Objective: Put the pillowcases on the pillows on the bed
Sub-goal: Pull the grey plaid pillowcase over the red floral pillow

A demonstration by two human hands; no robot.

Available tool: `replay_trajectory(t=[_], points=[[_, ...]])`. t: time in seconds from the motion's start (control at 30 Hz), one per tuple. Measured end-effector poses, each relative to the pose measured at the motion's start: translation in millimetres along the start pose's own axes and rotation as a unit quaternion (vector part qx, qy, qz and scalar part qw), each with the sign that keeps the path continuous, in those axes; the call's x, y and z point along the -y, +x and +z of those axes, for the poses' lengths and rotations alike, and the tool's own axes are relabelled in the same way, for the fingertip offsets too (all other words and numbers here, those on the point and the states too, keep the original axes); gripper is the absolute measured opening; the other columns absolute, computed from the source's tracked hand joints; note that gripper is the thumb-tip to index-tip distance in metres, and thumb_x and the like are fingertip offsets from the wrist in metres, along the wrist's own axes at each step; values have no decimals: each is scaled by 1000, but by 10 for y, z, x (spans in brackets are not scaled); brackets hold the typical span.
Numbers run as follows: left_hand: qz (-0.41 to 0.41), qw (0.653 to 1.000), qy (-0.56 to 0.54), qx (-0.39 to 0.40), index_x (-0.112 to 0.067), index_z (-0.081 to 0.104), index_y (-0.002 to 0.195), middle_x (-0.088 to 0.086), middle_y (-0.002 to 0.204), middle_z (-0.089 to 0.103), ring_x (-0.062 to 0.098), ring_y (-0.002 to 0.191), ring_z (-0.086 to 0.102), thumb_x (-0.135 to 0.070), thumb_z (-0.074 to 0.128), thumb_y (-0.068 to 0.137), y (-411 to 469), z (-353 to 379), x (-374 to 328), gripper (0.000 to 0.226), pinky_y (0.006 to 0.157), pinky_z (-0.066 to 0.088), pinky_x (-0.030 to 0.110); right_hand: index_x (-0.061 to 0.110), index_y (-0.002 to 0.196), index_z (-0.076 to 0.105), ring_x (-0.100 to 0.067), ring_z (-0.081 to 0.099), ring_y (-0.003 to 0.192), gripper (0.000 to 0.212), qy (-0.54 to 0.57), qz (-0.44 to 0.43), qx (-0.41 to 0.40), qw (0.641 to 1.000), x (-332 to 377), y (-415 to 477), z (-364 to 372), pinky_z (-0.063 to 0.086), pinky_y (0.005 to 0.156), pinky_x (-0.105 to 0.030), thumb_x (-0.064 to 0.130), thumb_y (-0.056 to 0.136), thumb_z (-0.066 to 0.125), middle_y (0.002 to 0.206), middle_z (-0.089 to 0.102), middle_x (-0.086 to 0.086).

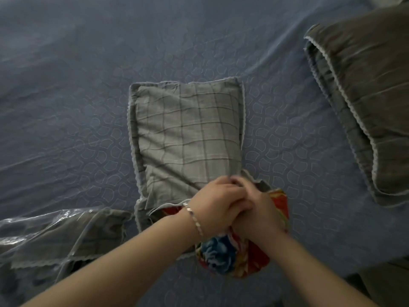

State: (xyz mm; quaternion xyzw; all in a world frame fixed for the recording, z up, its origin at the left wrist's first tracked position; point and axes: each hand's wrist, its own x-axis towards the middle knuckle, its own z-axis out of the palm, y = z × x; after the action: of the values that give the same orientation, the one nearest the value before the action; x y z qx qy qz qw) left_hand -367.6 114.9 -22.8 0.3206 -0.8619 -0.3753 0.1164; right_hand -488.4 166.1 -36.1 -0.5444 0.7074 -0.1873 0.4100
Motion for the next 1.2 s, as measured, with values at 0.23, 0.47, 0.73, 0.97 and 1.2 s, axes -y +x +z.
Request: replay_trajectory(t=[0.23, 0.47, 0.73, 0.97, 1.2], points=[[-285, 941, 147, -107, -19, 47, 81, 8, 66, 62, 28, 56, 62, -7, 74, 65, -735, -262, 749, 33, 46, 40, 27, 12, 65, 54, -19, 58, 64, 24, 98, 57, -100, 989, 230, 303, -242, 45, 58, -34, 9, 56, 77, 63, 59, -2], [-465, 839, 34, -280, -4, 54, 84, 22, 89, 51, 35, 84, 50, 5, 55, 77, -877, -564, 900, 11, 68, 30, 29, 21, 57, 51, -1, 46, 50, 29, 160, 1, -231, 960, 922, 402, -756, 40, 50, -16, 3, 58, 74, 53, 52, 14], [-524, 842, 39, 127, -20, 26, 108, 8, 109, 50, 25, 89, 58, -18, 61, 79, -1272, -249, 392, 46, 69, 47, 35, 21, 60, 56, -8, 52, 54, 26, 191, 111, -234, 947, 950, 446, -476, 45, 55, -24, 4, 57, 75, 60, 57, 11], [-20, 911, 407, 63, -18, 69, 61, 1, 72, 69, 22, 85, 62, -14, 52, 71, -1576, -134, 552, 20, 108, 25, 35, 17, 83, 59, -16, 57, 68, 32, 246, 223, -251, 909, 818, 377, -234, 48, 66, -25, 6, 56, 73, 71, 58, 7], [-199, 891, 165, 372, -25, 59, 112, 2, 113, 61, 26, 105, 57, -41, 51, 83, -1413, 67, 196, 33, 88, 45, 31, 25, 98, 49, -20, 58, 92, 50, 229, 212, -249, 917, 952, 304, -287, 52, 86, -36, 8, 57, 72, 103, 55, -2]])
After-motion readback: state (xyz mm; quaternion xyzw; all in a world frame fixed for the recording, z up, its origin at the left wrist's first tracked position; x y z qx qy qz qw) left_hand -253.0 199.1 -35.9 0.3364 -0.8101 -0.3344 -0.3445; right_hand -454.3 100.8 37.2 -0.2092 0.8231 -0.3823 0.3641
